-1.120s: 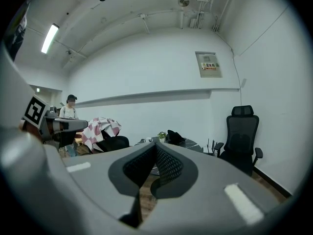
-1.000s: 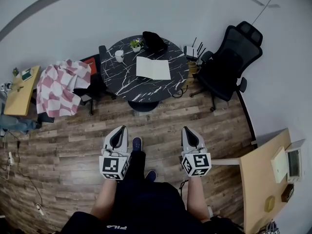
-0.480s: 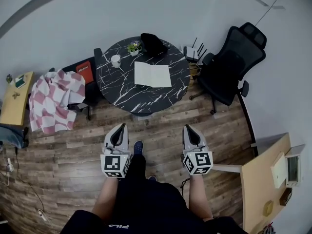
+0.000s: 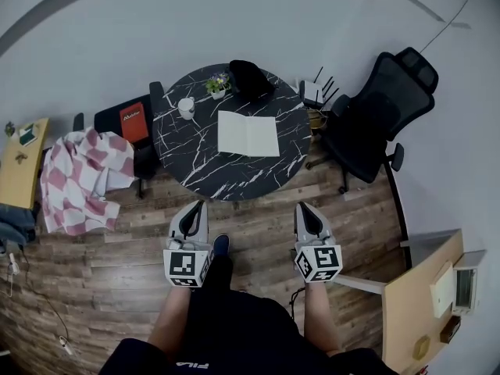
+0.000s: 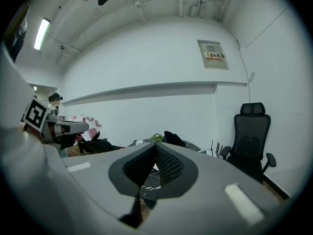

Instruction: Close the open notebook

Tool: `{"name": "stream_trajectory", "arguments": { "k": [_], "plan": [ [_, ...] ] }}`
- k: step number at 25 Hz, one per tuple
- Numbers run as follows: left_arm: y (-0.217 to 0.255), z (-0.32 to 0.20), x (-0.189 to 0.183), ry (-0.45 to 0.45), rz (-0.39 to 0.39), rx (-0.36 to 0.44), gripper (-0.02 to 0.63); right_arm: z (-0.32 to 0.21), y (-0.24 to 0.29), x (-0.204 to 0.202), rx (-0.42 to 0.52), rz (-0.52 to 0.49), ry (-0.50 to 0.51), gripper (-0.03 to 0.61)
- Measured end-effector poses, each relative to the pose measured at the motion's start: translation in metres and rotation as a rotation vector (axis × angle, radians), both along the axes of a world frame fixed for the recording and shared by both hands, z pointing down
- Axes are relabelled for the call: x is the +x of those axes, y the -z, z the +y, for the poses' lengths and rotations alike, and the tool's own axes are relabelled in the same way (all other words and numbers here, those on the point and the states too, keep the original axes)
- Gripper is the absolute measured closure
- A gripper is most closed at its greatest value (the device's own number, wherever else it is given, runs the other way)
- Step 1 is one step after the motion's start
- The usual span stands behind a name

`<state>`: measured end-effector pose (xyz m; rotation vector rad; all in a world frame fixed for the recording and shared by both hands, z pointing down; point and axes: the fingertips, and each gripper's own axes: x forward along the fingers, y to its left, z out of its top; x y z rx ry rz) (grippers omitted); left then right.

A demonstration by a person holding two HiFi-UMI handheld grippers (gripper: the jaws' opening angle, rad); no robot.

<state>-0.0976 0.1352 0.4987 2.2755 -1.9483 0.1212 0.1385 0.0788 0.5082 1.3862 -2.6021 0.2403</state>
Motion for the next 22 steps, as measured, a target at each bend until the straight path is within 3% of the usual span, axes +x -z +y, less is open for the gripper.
{"name": "stream_trajectory", "arguments": {
  "k": [22],
  "plan": [
    [0.006, -0.155, -0.071, -0.088, 0.037, 0.019, 0.609, -0.136, 0.015, -0.072, 0.033, 0.012, -0.079, 0.569]
  ]
}}
